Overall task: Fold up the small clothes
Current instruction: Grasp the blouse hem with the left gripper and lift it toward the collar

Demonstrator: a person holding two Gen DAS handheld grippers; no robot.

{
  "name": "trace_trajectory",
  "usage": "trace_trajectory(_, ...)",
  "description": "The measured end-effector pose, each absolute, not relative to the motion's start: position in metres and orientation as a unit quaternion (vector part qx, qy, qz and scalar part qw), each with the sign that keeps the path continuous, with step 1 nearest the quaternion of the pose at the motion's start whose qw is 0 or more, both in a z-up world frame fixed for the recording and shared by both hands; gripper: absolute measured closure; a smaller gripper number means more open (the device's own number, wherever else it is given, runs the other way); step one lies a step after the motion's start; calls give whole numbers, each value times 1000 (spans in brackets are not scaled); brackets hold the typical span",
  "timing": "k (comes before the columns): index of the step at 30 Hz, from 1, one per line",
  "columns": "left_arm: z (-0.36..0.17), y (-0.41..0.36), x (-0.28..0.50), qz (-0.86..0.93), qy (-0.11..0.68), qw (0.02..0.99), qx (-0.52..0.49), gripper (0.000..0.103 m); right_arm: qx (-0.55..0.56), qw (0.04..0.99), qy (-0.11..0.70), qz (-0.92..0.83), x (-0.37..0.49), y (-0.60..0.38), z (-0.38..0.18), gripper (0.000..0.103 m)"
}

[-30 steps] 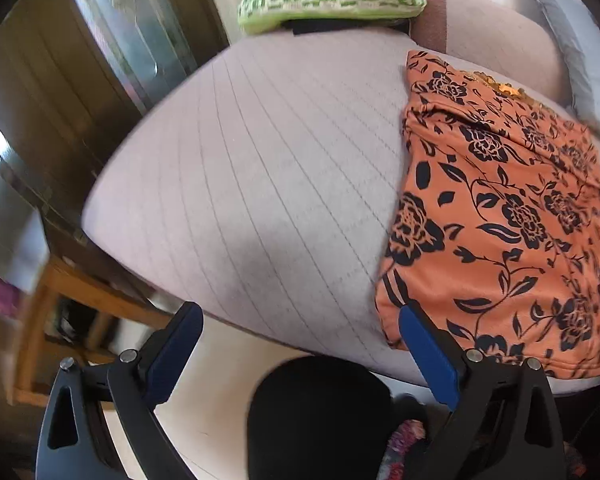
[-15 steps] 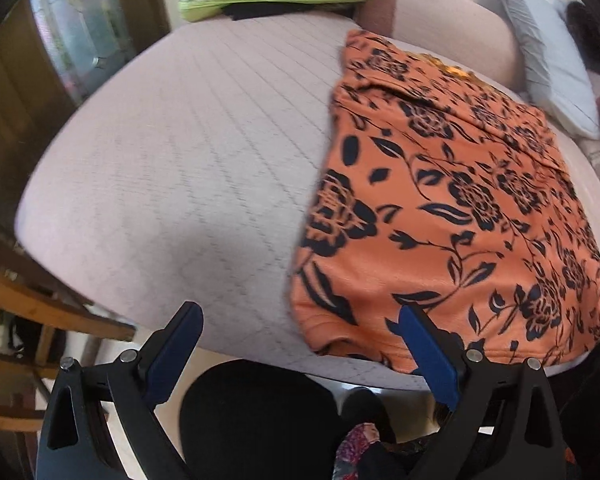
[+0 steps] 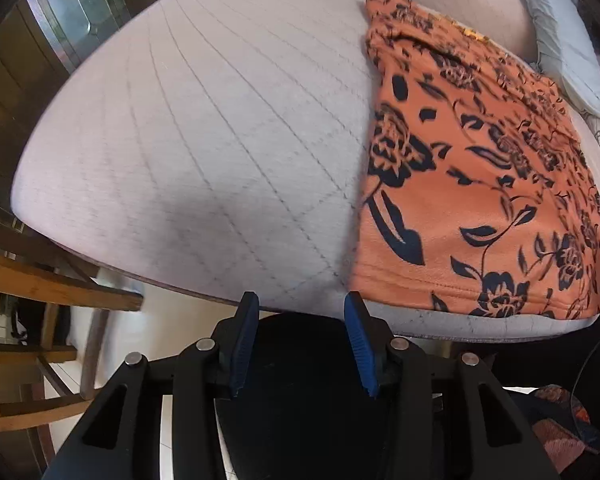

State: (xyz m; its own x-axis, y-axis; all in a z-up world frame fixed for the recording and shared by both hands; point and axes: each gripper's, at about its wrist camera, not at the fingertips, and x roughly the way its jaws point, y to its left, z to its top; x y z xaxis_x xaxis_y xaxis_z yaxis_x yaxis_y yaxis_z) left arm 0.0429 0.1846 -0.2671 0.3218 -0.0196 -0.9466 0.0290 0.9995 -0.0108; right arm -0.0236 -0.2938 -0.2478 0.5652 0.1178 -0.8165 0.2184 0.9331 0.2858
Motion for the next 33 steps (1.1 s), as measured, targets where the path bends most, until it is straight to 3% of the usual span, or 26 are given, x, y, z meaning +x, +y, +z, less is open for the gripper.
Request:
trace_trajectory(2,-255,182,43,-26,568,823,-8,52,187,865,464,-28,-23,-297,-248,25)
trace_trajectory(4,-248,175,46,-39,557,829,-21,29,191,865,464,-31,-23,-299,-248,26)
trace_trajectory(9,-254,145,66,-82,536,840,-14,28,234,855,462,-32,-27,-322,-250,25)
trace_trajectory(11,-264,145,70,-103,540,835,-22,41,266,845,463,-37,-32,-339,-255,25)
trace_trajectory(12,-269,145,74,-110,544,831,-28,58,283,840,462,-38,-34,-347,-258,25)
trace_trajectory(13,-273,145,76,-113,549,828,-34,67,300,834,462,-37,-37,-354,-263,25)
trace_trajectory(16,-273,146,71,-137,533,834,-46,84,342,813,469,-37,-39,-369,-280,26)
trace_trajectory(22,-270,140,70,-168,526,833,-40,84,351,787,504,-54,-23,-377,-314,30)
trace_trajectory(26,-275,147,77,-166,531,828,-68,84,318,776,542,-50,-15,-363,-328,58)
trace_trajectory(29,-273,146,76,-177,530,826,-68,84,277,780,557,-67,-12,-352,-331,66)
trace_trajectory(30,-273,143,76,-181,530,826,-60,86,275,781,556,-68,-12,-351,-330,76)
trace_trajectory(31,-273,141,75,-184,530,826,-52,95,272,782,556,-69,-12,-350,-330,82)
trace_trajectory(33,-274,137,72,-194,535,821,-42,97,269,784,556,-60,-12,-350,-329,87)
